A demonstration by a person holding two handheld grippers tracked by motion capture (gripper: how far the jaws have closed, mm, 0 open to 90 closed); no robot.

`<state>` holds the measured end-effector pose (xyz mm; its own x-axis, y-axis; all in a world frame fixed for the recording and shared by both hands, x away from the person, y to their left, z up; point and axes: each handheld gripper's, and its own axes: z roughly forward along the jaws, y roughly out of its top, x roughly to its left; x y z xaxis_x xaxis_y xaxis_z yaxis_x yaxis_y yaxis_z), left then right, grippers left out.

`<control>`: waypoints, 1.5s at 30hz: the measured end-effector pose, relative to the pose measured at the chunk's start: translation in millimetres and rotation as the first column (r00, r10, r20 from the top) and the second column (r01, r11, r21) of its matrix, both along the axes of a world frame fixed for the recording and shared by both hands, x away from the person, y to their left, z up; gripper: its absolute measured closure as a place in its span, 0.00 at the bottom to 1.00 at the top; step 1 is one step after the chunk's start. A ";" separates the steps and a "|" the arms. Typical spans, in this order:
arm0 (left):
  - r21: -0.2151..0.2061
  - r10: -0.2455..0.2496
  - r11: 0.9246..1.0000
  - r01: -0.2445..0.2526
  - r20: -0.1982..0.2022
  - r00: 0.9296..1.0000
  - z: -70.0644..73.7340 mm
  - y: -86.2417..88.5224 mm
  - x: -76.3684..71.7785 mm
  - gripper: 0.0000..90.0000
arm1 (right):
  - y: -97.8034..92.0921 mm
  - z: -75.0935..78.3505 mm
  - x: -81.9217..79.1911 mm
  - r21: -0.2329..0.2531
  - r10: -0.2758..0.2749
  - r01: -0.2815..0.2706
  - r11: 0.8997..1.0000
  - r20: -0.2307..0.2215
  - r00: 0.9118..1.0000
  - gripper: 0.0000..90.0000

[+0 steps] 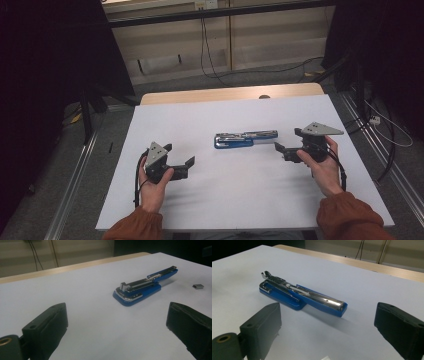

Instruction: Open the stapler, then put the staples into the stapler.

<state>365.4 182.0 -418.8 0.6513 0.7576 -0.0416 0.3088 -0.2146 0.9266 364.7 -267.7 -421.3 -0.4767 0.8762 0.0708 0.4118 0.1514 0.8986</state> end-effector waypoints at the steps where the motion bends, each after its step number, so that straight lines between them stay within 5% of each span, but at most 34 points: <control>1: 0.001 -0.002 1.000 0.002 0.004 1.000 0.9 1.0 -1.6 0.04 | -0.8 0.7 -0.4 0.007 0.000 0.000 1.000 -0.004 1.000 0.09; 9: 0.005 0.002 1.000 -0.002 0.011 1.000 2.2 8.9 -13.3 0.04 | -5.9 1.4 0.5 0.009 0.018 -0.017 1.000 -0.059 0.998 0.10; 13: 0.018 0.011 1.000 -0.011 -0.004 1.000 0.7 11.2 -21.7 0.05 | -9.9 0.7 2.5 0.025 0.050 -0.047 0.999 -0.146 0.988 0.10; 17: 0.035 -0.035 0.999 0.036 -0.009 0.999 0.0 11.4 -32.1 0.05 | -13.3 1.7 4.0 0.033 0.059 -0.053 0.998 -0.188 0.980 0.09; 25: 0.015 -0.013 1.000 0.013 -0.013 1.000 0.0 22.1 -50.1 0.05 | -15.4 -0.3 8.5 0.051 0.110 -0.101 0.994 -0.251 0.962 0.08; 28: -0.016 -0.008 1.000 0.008 0.018 1.000 4.3 25.4 -58.2 0.06 | -15.5 -1.7 9.4 0.049 0.137 -0.129 0.991 -0.280 0.950 0.11; 36: 0.004 -0.024 1.000 0.024 -0.028 0.999 -1.4 23.0 -49.9 0.05 | -18.2 -0.6 12.2 -0.019 0.158 -0.172 0.985 -0.309 0.938 0.11; 39: 0.012 -0.041 0.999 0.042 -0.044 0.998 -2.9 20.6 -48.2 0.06 | -18.3 -4.5 16.6 -0.070 0.166 -0.203 0.977 -0.348 0.923 0.22; 45: 0.022 -0.048 0.999 0.049 -0.042 0.998 -2.4 19.3 -48.3 0.06 | -17.5 -6.5 22.7 -0.111 0.184 -0.238 0.965 -0.365 0.913 0.35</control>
